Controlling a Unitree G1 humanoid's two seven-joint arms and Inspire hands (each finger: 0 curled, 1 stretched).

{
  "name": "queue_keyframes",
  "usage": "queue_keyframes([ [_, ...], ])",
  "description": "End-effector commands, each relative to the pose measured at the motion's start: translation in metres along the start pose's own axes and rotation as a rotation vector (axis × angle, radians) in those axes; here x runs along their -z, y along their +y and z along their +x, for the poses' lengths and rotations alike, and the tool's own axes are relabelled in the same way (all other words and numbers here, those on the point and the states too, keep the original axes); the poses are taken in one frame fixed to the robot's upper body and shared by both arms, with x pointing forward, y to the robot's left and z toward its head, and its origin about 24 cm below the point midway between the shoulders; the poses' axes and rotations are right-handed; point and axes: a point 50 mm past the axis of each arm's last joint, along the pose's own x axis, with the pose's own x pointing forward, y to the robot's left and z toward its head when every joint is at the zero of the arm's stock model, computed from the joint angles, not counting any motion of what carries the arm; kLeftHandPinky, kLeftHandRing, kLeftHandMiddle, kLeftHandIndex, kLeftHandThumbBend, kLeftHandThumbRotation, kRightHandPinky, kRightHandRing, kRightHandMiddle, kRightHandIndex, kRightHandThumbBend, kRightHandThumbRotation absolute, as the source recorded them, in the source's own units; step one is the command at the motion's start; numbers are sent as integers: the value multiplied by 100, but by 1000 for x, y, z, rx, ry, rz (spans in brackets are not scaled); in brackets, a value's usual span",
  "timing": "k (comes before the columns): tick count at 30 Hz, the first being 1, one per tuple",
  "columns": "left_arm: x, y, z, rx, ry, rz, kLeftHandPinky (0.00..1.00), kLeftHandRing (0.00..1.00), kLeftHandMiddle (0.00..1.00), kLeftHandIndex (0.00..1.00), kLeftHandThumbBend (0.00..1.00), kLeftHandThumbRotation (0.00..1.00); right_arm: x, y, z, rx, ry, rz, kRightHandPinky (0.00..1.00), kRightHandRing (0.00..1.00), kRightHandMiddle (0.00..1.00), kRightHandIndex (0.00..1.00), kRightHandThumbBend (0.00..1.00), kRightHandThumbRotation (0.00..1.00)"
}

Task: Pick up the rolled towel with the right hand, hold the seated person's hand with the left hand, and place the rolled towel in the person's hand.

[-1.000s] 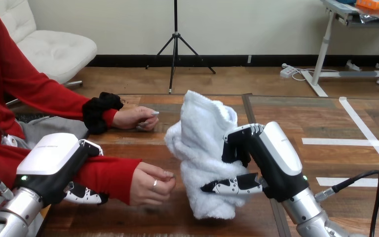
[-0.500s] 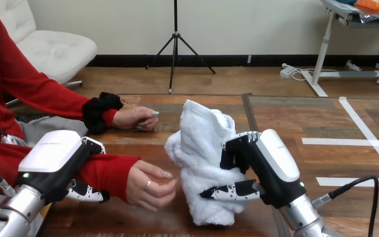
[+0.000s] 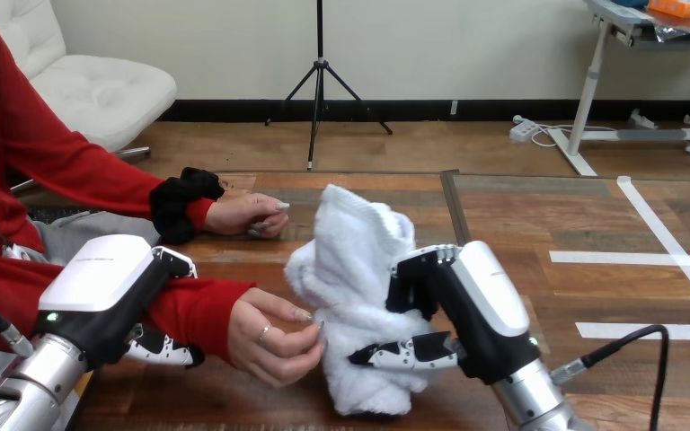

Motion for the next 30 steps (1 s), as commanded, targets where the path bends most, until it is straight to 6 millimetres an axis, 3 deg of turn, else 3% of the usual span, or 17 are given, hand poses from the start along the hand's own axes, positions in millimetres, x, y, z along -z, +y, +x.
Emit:
queue_keyframes([
  [1, -53, 71, 39, -303, -282, 15, 27, 30, 35, 38, 84, 0, -19, -12, 46, 94, -156, 34, 8, 12, 17, 15, 65, 0],
  [30, -58, 72, 45, -293, -293, 16, 28, 31, 36, 38, 85, 0, -56, 7, 57, 148, -346, 175, 6, 10, 15, 13, 60, 0],
])
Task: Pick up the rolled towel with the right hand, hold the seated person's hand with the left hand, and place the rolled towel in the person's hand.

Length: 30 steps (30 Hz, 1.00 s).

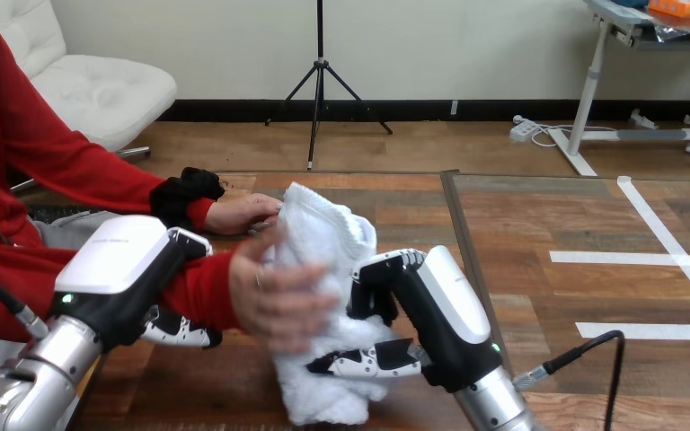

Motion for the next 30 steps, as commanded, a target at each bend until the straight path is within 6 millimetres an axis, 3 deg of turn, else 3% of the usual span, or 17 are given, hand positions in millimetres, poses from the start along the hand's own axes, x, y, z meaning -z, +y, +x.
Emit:
queue_keyframes([
  [1, -44, 60, 37, -253, -239, 19, 28, 31, 36, 38, 85, 0, -32, -11, 49, 113, -272, 64, 6, 10, 15, 13, 60, 0],
  [30, -44, 57, 41, -239, -230, 15, 30, 33, 37, 39, 86, 0, -59, -15, 57, 220, -446, 47, 4, 7, 13, 12, 59, 0],
])
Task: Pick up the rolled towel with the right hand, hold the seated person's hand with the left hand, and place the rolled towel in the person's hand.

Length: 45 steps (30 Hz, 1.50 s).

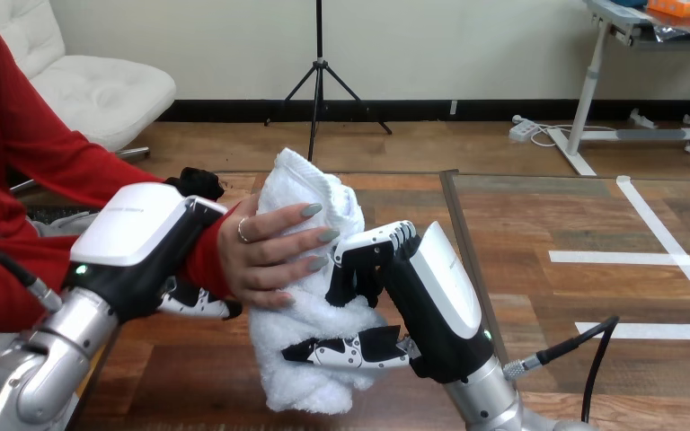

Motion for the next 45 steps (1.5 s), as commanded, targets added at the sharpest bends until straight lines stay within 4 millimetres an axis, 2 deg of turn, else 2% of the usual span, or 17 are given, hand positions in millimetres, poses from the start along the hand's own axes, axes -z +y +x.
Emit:
queue_keyframes([
  [1, -27, 38, 29, -162, -147, 21, 30, 33, 38, 39, 86, 0, -23, -10, 46, 137, -232, 49, 4, 7, 13, 12, 59, 0],
  [33, -24, 33, 28, -160, -145, -13, 34, 38, 42, 43, 86, 0, -20, -19, 49, 153, -228, 35, 4, 8, 14, 13, 60, 0],
  [42, -23, 33, 27, -165, -153, -13, 37, 40, 44, 45, 86, 0, -17, -21, 48, 132, -200, 82, 6, 10, 16, 14, 65, 0],
  [45, -23, 33, 27, -166, -151, -12, 38, 41, 45, 46, 87, 0, -16, -21, 47, 117, -187, 111, 8, 12, 18, 16, 70, 0],
])
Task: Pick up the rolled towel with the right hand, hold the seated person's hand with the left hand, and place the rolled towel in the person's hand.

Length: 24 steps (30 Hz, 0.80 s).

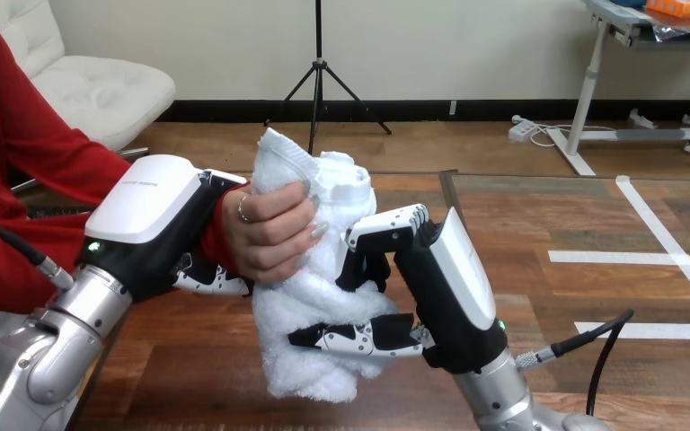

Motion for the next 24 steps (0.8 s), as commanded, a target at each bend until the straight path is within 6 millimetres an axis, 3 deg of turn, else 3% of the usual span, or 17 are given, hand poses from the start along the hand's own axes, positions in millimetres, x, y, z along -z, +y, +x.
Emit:
queue_keyframes([
  [1, -11, 21, 18, -104, -74, 10, 38, 42, 46, 46, 87, 0, -10, -7, 41, 61, -135, 94, 8, 13, 19, 18, 72, 0],
  [11, -9, 21, 15, -107, -75, 13, 44, 47, 51, 54, 90, 3, -5, -10, 38, 0, -84, 145, 22, 27, 33, 35, 83, 3],
  [16, -9, 21, 13, -99, -72, 17, 47, 51, 56, 60, 92, 7, -1, -11, 36, -17, -50, 151, 33, 37, 43, 46, 85, 7],
  [24, -9, 22, 8, -83, -67, 19, 52, 57, 62, 69, 95, 11, 6, -13, 31, -54, 17, 127, 42, 47, 52, 57, 86, 16],
])
